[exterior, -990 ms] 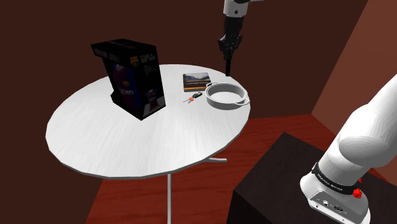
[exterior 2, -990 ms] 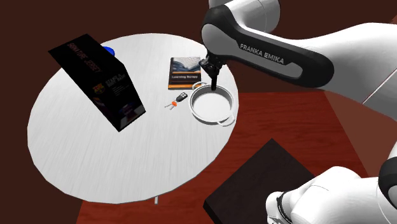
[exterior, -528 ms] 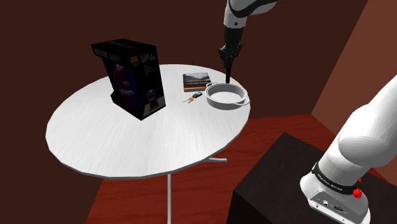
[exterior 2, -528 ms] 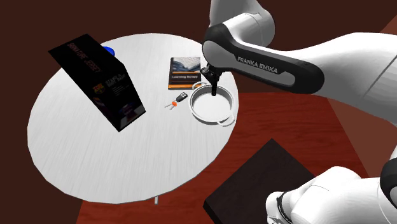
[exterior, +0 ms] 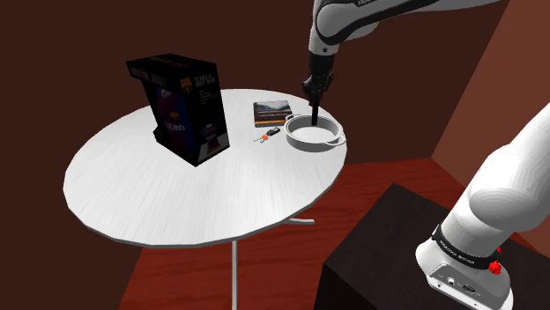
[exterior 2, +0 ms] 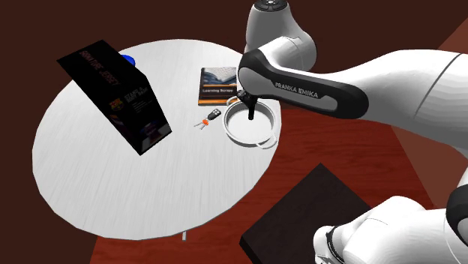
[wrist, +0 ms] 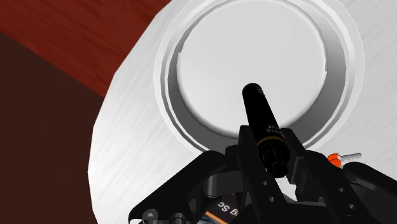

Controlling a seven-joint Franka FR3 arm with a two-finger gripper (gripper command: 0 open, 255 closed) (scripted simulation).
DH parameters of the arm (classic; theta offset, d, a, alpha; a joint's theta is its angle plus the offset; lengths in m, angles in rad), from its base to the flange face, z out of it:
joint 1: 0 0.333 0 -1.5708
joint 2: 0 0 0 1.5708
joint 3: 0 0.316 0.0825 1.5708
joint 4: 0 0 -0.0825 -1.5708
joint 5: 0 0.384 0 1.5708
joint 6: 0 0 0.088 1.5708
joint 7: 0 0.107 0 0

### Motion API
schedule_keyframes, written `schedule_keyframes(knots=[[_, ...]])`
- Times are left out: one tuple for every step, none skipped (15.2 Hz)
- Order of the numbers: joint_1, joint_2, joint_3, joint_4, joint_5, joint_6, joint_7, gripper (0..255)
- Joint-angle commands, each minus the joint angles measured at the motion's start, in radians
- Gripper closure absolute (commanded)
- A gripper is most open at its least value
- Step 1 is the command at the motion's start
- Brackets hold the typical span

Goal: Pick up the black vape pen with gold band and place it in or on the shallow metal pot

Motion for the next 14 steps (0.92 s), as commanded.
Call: schedule_keyframes(knots=[[0.0,0.006,0.0,-0.026,0.0,0.033,0.001,255],[0.0,0.005,0.0,-0.027,0.0,0.033,0.001,255],[0.0,0.006,0.0,-0.026,0.0,0.033,0.001,255],[0.0,0.006,0.0,-0.026,0.0,0.033,0.001,255],[0.0,0.006,0.0,-0.026,0.0,0.033,0.001,255],[0.0,0.006,0.0,-0.026,0.0,0.033,0.001,255],[0.0,0.006,0.0,-0.026,0.0,0.033,0.001,255],[0.0,0.006,0.0,-0.026,0.0,0.033,0.001,255],[0.0,0.006,0.0,-0.026,0.0,0.033,0.001,255],[0.0,0.006,0.0,-0.026,0.0,0.033,0.001,0],[0.0,0.006,0.0,-0.026,0.0,0.033,0.001,0],[0.0,0.006,0.0,-0.026,0.0,0.033,0.001,0],[0.0,0.006,0.0,-0.026,0.0,0.033,0.001,0],[0.0,0.006,0.0,-0.026,0.0,0.033,0.001,0]])
